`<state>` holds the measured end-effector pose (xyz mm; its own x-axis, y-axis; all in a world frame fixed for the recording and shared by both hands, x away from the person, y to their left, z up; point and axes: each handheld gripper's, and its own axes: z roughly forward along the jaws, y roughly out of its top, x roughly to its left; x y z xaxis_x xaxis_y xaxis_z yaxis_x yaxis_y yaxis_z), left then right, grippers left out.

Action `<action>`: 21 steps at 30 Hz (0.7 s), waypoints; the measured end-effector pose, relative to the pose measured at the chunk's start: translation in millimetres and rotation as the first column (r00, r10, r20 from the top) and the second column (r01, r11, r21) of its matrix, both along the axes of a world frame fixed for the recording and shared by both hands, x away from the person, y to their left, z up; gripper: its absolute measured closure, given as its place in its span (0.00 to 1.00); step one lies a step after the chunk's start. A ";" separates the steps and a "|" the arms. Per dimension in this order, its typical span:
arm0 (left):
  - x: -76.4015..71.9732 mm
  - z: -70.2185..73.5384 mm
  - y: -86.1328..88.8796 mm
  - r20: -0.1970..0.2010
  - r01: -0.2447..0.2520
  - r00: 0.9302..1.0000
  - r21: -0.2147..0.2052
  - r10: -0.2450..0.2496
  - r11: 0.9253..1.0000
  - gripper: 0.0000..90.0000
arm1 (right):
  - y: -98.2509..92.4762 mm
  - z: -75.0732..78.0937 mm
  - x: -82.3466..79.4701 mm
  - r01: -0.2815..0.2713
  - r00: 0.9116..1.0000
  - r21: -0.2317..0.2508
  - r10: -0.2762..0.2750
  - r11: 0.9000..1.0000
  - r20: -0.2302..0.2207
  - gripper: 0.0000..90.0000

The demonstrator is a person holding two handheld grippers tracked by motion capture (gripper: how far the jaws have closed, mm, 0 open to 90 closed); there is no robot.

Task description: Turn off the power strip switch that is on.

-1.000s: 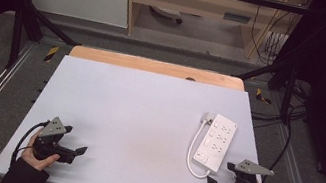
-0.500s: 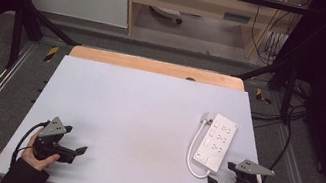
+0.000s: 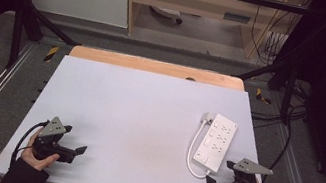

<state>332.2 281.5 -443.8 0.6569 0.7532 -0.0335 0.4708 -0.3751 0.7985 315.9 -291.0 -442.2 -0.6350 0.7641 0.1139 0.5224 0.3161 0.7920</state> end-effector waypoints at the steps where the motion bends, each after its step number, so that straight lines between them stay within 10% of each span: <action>1: 0.1 -0.2 0.2 -0.001 -0.001 1.000 -0.001 0.001 1.000 0.06 | 0.4 0.5 -0.1 0.003 1.000 -0.001 -0.003 1.000 -0.001 0.01; 21: 0.2 -0.1 0.7 0.004 -0.006 1.000 0.002 0.006 1.000 0.06 | 9.6 10.2 3.5 0.008 1.000 -0.014 -0.008 1.000 0.026 0.08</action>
<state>332.4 282.2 -443.9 0.6524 0.7573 -0.0291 0.4696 -0.3739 0.7998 319.4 -281.4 -432.1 -0.6316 0.7704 0.0870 0.5044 0.3231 0.8007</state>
